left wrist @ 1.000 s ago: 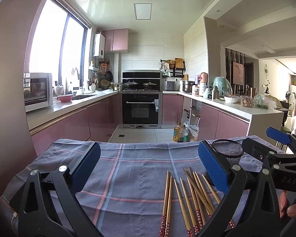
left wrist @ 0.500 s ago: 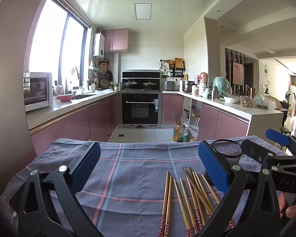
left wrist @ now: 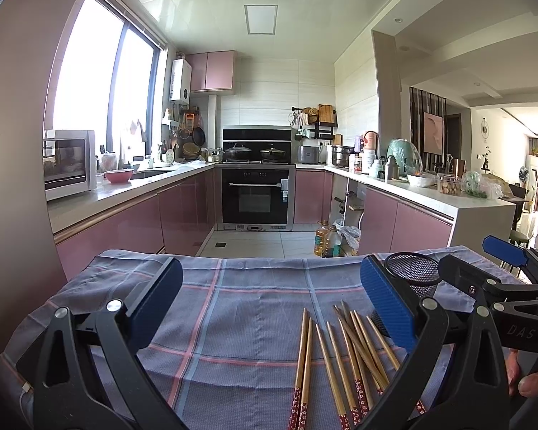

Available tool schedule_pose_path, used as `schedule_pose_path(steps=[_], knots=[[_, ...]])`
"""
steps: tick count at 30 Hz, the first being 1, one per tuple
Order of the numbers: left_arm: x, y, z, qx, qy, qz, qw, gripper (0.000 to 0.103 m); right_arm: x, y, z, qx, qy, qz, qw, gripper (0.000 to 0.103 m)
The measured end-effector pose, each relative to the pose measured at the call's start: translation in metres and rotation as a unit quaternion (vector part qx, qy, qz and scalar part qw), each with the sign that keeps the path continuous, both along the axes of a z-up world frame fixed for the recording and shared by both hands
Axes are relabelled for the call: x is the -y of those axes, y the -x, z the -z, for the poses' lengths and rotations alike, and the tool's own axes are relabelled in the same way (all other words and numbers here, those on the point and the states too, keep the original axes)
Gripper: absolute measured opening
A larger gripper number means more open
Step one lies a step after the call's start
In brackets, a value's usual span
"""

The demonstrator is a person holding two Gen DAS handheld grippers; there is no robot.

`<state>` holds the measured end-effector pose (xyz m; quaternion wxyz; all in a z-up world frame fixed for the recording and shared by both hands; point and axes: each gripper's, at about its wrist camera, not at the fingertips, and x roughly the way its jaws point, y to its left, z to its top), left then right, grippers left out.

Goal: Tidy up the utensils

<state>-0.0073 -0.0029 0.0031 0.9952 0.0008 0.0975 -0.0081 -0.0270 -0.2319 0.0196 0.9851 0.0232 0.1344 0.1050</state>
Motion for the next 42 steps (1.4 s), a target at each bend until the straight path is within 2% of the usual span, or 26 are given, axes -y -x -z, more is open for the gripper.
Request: schedule_pose_path(steps=[42], knots=[[0.0016,-0.0034,0.0010,-0.021,-0.005,0.003,0.9998,0.098,0.0059,-0.0034,0.0063,-0.014,-0.008,-0.005,1.000,0.096]])
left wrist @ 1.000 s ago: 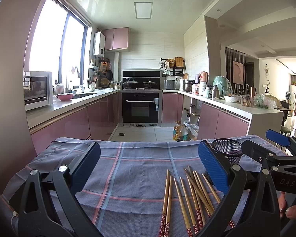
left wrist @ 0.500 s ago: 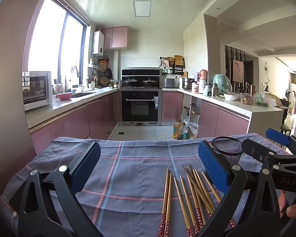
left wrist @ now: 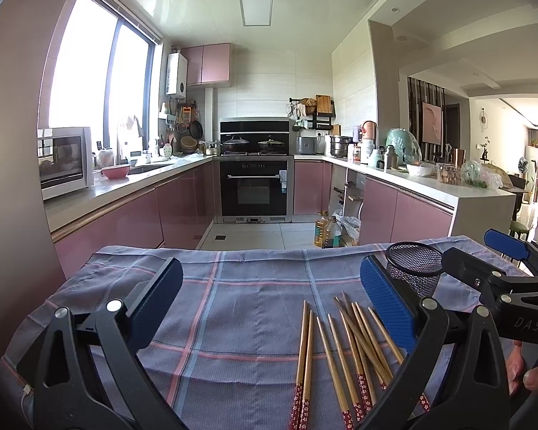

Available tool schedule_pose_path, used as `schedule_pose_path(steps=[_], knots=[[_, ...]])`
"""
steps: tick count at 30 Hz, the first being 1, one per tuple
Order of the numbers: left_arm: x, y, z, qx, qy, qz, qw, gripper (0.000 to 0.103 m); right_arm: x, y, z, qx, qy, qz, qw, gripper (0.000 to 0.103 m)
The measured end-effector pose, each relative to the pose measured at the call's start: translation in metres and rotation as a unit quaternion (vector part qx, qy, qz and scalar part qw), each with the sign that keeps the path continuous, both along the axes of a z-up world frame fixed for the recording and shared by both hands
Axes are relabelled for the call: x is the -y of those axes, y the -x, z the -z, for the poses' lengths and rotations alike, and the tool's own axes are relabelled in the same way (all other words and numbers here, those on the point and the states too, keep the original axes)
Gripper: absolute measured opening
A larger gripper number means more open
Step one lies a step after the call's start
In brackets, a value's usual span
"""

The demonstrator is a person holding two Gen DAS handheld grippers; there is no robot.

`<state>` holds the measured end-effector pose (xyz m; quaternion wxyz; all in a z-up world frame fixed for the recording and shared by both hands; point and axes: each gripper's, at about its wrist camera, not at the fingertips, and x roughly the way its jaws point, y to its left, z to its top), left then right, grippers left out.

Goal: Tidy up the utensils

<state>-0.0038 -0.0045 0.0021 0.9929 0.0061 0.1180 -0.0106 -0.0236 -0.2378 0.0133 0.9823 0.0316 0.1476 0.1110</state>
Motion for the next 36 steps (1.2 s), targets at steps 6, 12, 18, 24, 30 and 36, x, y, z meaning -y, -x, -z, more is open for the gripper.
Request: schedule_pose_path(steps=[6,12,18,24,30,36], knots=[[-0.006,-0.011,0.007,-0.036,-0.003,0.009,0.9993,0.098,0.001,-0.006,0.006,-0.030,0.016,-0.011,0.999,0.096],[-0.007,-0.035,0.026,-0.100,-0.030,0.022,0.9942,0.093,-0.009,-0.021,0.030,-0.106,0.052,-0.041,0.992,0.096],[-0.006,-0.064,0.055,-0.176,-0.044,0.053,0.9819,0.072,-0.010,-0.044,0.063,-0.204,0.049,-0.057,0.976,0.068],[-0.004,-0.088,0.082,-0.235,-0.044,0.074,0.9682,0.057,-0.013,-0.059,0.085,-0.258,0.040,-0.067,0.963,0.051],[0.002,-0.104,0.101,-0.279,-0.053,0.097,0.9538,0.045,-0.019,-0.063,0.094,-0.287,0.040,-0.076,0.954,0.035],[0.012,-0.112,0.112,-0.302,-0.067,0.117,0.9438,0.039,-0.023,-0.065,0.095,-0.291,0.050,-0.086,0.952,0.034]])
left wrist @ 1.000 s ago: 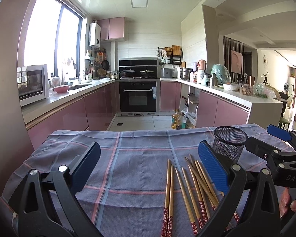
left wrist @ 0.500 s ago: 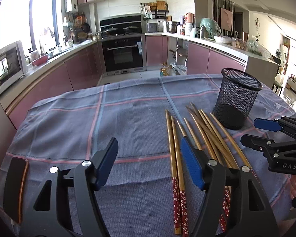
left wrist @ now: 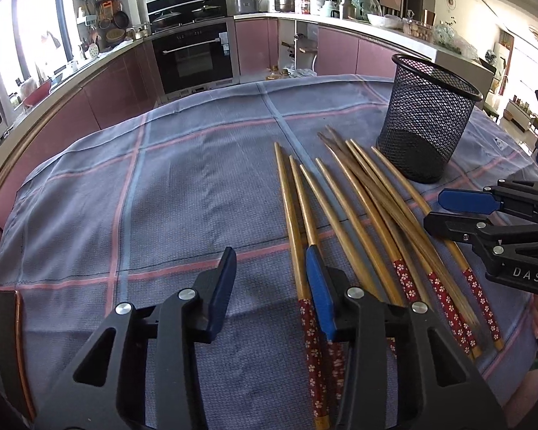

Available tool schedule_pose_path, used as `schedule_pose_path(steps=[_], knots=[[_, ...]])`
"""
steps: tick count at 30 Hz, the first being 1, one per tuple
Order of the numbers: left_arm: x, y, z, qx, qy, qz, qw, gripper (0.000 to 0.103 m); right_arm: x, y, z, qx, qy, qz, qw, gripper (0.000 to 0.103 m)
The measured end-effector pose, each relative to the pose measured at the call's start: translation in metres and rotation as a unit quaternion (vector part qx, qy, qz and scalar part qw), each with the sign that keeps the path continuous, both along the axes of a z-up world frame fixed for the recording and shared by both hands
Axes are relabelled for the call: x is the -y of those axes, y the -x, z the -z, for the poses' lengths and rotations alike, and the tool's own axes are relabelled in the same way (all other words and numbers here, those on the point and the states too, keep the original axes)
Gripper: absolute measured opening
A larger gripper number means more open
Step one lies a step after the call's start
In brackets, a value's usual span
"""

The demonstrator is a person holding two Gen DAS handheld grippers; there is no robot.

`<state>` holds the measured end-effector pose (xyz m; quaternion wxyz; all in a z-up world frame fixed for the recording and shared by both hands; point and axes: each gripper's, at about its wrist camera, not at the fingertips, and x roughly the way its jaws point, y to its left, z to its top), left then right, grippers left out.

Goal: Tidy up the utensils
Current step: 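Grasp one red-tipped chopstick with the left tool while the right tool grasps another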

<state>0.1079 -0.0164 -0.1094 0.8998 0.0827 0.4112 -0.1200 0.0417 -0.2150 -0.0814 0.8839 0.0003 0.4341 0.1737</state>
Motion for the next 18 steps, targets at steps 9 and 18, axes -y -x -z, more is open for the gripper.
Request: schedule_pose_path(steps=[9,18], knots=[[0.012,-0.020,0.003,-0.017,0.008,0.007,0.9998,0.020,0.004,-0.011,0.001,-0.022,-0.036,-0.003,0.999,0.009],[0.019,-0.020,-0.006,-0.015,0.043,0.001,0.9990,0.008,0.020,-0.005,-0.003,-0.024,-0.088,-0.003,0.996,0.005]])
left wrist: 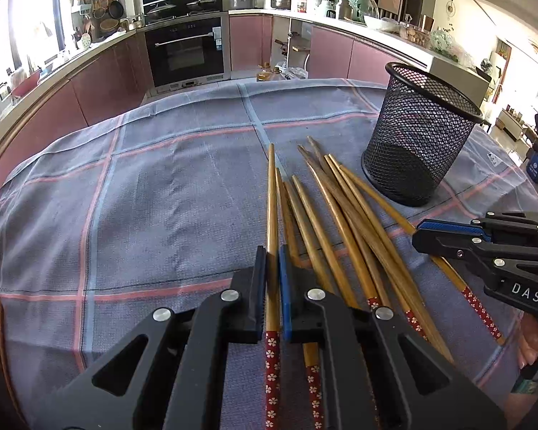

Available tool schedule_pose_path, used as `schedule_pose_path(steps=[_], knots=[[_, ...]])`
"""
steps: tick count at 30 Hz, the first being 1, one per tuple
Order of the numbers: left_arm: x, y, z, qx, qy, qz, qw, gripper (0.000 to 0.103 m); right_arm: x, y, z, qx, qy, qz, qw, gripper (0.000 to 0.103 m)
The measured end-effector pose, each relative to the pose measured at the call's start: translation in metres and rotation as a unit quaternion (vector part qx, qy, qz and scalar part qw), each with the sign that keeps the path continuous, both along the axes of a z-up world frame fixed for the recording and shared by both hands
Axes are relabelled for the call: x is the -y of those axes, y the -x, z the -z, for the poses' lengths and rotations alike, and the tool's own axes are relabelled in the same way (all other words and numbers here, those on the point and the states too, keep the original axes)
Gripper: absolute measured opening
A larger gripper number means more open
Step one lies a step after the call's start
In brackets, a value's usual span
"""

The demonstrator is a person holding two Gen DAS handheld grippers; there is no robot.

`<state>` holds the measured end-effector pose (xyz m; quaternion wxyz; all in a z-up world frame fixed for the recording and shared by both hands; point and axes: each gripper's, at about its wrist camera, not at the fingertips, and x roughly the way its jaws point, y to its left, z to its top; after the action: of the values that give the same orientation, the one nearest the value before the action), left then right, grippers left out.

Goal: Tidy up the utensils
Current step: 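Grasp one red-tipped chopstick with the left tool while the right tool grasps another, then lift the held chopsticks upright with both tools toward the mesh cup, then lower the chopsticks into the black mesh cup and open both tools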

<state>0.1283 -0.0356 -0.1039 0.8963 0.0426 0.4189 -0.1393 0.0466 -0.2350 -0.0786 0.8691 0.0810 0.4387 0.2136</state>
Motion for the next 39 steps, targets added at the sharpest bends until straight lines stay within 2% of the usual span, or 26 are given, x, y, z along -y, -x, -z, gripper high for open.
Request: schedule_pose_path(steps=[5,10,17,22,27,34,39], knots=[[-0.011,0.015,-0.025,0.018,0.039,0.006,0.9991,0.008,0.007,0.012,-0.020,0.029,-0.027,-0.022,0.999,0.005],[-0.024,0.033,-0.064,0.048,0.084,0.024,0.9950,0.008,0.022,0.022,-0.047,0.063,-0.072,-0.035,0.995,0.005],[-0.028,0.060,-0.129,0.102,0.135,0.050,0.9843,0.008,0.041,0.029,-0.084,0.118,-0.102,-0.026,0.987,0.005],[-0.021,0.065,-0.165,0.139,0.167,0.066,0.9740,0.008,0.053,0.028,-0.112,0.161,-0.110,-0.023,0.981,0.005],[-0.001,0.053,-0.189,0.174,0.191,0.065,0.9638,0.008,0.067,0.020,-0.143,0.202,-0.110,-0.016,0.973,0.005],[0.041,0.018,-0.205,0.207,0.223,0.059,0.9506,0.008,0.085,0.007,-0.171,0.243,-0.088,0.006,0.966,0.005],[0.072,-0.009,-0.201,0.226,0.209,0.045,0.9505,0.008,0.097,-0.013,-0.176,0.254,-0.072,0.028,0.964,0.005]])
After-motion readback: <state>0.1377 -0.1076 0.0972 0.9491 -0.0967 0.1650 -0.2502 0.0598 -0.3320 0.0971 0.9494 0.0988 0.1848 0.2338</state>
